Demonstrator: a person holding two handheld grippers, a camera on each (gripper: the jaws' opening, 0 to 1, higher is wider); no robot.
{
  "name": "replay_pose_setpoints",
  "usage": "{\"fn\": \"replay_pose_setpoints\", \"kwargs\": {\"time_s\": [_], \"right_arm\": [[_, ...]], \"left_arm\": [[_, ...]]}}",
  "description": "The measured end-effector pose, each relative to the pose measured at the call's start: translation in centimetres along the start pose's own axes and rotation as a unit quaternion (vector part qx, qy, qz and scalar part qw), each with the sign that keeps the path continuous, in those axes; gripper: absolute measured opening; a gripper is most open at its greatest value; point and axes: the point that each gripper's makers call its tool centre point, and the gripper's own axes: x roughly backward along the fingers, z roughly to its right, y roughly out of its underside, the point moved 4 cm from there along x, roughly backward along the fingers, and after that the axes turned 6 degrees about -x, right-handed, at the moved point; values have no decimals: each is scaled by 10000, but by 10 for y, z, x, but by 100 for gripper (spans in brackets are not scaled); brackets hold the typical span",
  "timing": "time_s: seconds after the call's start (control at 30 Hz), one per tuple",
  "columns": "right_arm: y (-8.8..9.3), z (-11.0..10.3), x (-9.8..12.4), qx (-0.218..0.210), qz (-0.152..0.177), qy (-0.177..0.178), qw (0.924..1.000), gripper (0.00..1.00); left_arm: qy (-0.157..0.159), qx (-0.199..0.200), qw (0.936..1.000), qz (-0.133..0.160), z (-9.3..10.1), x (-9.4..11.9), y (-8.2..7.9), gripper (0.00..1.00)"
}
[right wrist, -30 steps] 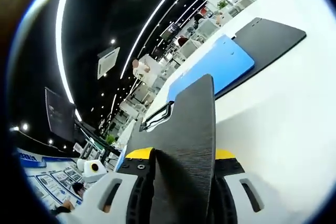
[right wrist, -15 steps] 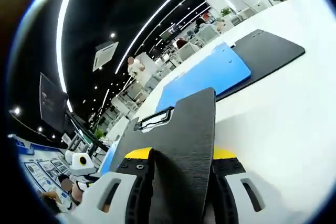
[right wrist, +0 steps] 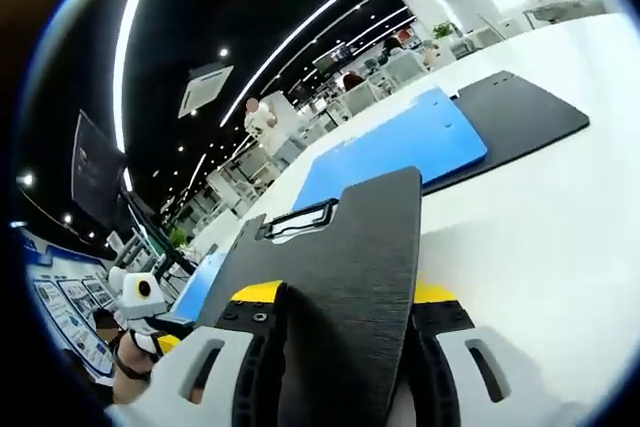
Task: Organize the scattered folders on the table and sort them into different groups
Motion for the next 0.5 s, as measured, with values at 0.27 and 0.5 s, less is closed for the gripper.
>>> {"fn": "replay_pose_setpoints", "kwargs": {"time_s": [0.27,0.5], "right_arm": [[0,0,0,115,16,30,9999,48],[1,-2,0,193,14,42,9998,50]], "left_arm": [[-309,-460,9984,-123,-1,1,-1,37],[-669,-995,9926,-204,-3,3,-2,41]]}}
